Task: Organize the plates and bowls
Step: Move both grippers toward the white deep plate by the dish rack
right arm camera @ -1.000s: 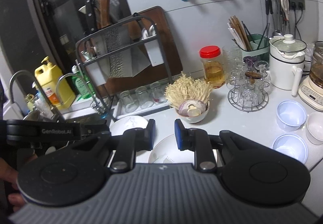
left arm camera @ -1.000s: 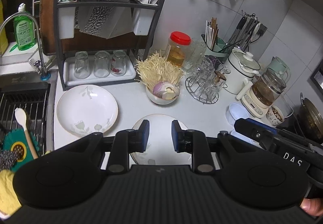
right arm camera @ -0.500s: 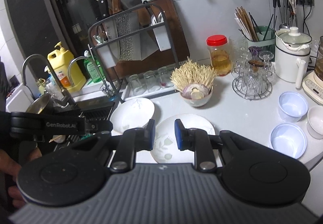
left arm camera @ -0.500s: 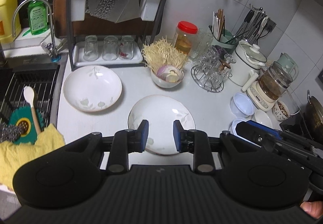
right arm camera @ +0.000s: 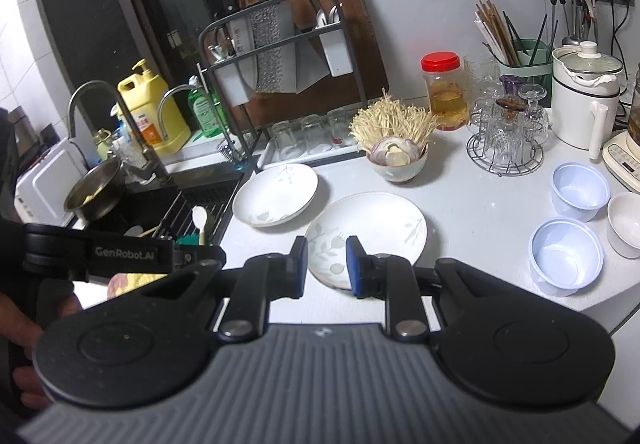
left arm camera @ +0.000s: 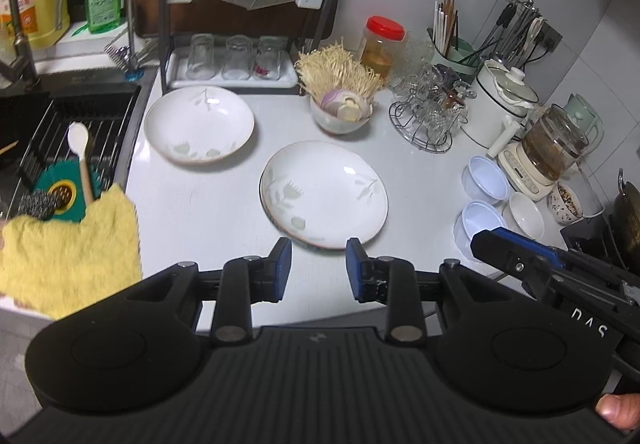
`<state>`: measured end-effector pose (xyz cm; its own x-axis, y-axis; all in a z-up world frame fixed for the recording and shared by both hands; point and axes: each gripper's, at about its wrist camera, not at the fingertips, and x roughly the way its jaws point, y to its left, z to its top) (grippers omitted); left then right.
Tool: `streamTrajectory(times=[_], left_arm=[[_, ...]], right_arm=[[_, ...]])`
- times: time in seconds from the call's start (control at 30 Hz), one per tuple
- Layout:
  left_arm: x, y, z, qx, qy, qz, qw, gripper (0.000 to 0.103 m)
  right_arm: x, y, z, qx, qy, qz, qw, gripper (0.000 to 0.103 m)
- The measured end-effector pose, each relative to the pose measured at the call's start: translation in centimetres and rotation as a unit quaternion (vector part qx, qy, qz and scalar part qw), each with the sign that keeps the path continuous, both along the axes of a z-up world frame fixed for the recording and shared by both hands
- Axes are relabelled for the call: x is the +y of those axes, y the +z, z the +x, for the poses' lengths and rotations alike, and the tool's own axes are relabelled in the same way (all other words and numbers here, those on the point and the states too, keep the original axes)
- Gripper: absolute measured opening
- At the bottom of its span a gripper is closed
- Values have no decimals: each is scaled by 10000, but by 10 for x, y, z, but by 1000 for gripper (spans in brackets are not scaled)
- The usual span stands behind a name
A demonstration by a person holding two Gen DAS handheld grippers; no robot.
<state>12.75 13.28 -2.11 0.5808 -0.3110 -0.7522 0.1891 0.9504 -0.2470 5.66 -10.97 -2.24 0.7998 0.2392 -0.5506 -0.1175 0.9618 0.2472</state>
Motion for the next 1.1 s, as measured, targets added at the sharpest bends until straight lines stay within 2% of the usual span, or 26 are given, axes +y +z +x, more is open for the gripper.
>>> streamTrajectory(times=[0.3,0.57,0.8,1.1], left_arm=[[5,-7,-19,125,248,-41,9996,36],[12,-9,-10,199,383,-18,9991,36],[20,-12,23,210,392,-78,9990,36],[32,-11,84,136,376,-134,9991,37]], right_arm=[[-1,-5,-11,79,184,32,9998,24],[5,-8,0,145,290,77,9994,24],[10,-8,25,148,212,46,9997,24],[21,-5,72,133,182,-16,9997,25]])
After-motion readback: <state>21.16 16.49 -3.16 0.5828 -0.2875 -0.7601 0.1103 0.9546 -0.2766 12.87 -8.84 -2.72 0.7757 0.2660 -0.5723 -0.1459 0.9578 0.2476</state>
